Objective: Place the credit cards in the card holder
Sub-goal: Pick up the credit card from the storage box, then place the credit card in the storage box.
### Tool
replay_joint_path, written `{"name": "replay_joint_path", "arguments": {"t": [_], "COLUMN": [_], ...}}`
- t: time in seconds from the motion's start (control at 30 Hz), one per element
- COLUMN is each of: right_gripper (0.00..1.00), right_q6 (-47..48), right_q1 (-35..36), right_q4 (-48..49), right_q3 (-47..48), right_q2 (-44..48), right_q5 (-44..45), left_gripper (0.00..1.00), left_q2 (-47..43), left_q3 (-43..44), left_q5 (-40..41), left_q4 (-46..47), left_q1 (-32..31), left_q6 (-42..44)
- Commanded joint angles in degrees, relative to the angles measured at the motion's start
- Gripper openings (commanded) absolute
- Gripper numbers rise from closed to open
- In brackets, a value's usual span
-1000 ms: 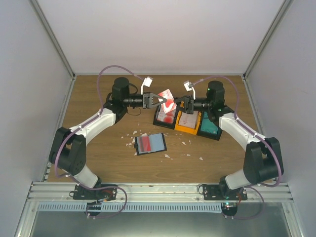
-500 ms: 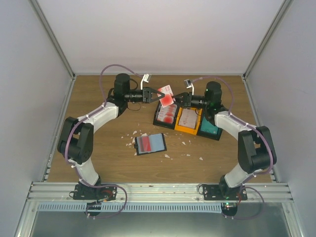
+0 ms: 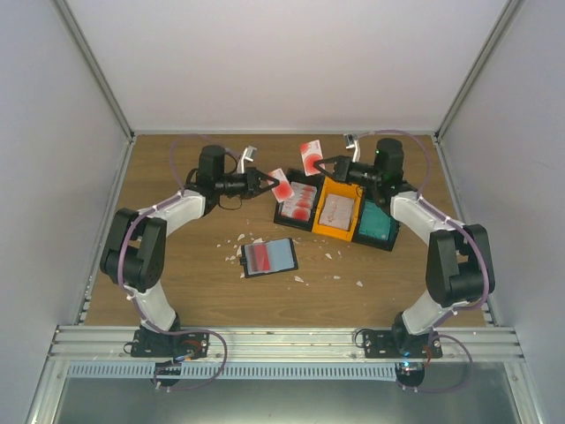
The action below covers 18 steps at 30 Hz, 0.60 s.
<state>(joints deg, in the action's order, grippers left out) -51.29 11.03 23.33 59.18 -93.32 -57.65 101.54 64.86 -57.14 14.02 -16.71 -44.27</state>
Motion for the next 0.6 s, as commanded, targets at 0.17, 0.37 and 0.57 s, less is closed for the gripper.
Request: {"name": "replay_joint_path", "arguments": {"t": [0.17, 0.37, 0.57], "right_gripper": [0.01, 0.02, 0.02], "right_q6": [38.15, 45.11, 47.64], "right_q1": [8.1, 12.65, 14.22], "right_q4": [-37.93, -46.19, -49.5], "right_q3": [8.32, 12.36, 14.27], "right_q2": [-3.31, -7.99, -10.07], "right_q5": [25.37, 33.75, 38.55], "left_gripper": [0.0, 0.0, 0.0], "left_q2": [-13.62, -18.37, -20.24], "left_q3": [-10.09, -13.44, -15.02], "left_q5": [22.02, 26.14, 27.32], "left_q4": [-9.3, -11.69, -12.98], "left_q1": [0.62, 0.58, 0.6], "left_q6": [5.13, 6.26, 7.34]}}
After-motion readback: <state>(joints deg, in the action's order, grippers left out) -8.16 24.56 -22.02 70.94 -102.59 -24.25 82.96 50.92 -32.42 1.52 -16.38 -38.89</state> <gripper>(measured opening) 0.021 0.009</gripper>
